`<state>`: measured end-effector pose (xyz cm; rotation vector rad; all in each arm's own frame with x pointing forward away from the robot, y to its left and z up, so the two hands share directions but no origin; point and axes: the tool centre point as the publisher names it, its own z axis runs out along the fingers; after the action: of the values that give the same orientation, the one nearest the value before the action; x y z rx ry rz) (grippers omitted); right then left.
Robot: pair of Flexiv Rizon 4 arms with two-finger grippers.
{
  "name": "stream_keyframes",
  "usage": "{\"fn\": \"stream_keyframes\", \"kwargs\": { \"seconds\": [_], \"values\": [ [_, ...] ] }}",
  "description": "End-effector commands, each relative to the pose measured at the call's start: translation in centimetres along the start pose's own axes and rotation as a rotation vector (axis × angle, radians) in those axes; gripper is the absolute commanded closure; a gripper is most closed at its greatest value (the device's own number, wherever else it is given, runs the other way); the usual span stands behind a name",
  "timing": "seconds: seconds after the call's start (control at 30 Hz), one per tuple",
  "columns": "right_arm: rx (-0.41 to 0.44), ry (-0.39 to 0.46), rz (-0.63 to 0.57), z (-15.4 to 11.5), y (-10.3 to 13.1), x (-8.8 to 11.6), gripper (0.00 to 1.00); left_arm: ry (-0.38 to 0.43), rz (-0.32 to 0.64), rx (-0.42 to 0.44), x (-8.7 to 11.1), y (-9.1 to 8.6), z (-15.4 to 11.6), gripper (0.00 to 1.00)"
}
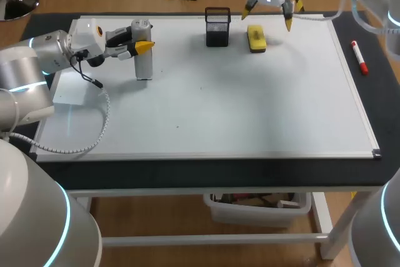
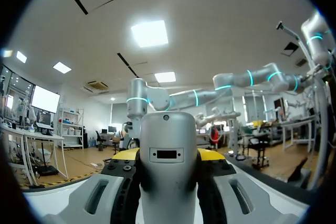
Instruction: Pick up the inspection probe, press it on each red-marked spot on the whiteboard one by one, put down the probe, pick up the eraser, and wipe off all the red marks.
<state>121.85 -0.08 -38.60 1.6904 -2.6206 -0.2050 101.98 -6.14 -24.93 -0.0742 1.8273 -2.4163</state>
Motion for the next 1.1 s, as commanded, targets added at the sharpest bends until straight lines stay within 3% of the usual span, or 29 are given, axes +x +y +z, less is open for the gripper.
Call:
{"fn": "stream_keyframes", "kwargs": {
  "seconds": [0.03,0.23,0.43,0.87,1.1],
  "values": [
    [0.041,-0.094,0.142,-3.2,1.1,2.3,0.0,-0.003,0.002,-0.001,0.1,-0.1,0.1,1.0],
    [0.028,-0.201,0.24,-5.7,1.1,2.6,0.0,-0.003,0.002,-0.001,0.1,-0.1,0.1,1.0],
    [-0.064,-0.261,0.34,-8.0,0.7,2.8,0.0,-0.003,0.002,-0.001,0.1,-0.1,0.1,1.0],
    [-0.246,-0.256,0.434,-11.3,0.8,2.7,0.0,-0.003,0.002,-0.001,0.1,-0.1,0.1,1.0],
    [-0.204,-0.304,0.423,-11.9,1.1,3.5,0.0,-0.003,0.002,-0.001,0.1,-0.1,0.1,1.0]
  ]
}}
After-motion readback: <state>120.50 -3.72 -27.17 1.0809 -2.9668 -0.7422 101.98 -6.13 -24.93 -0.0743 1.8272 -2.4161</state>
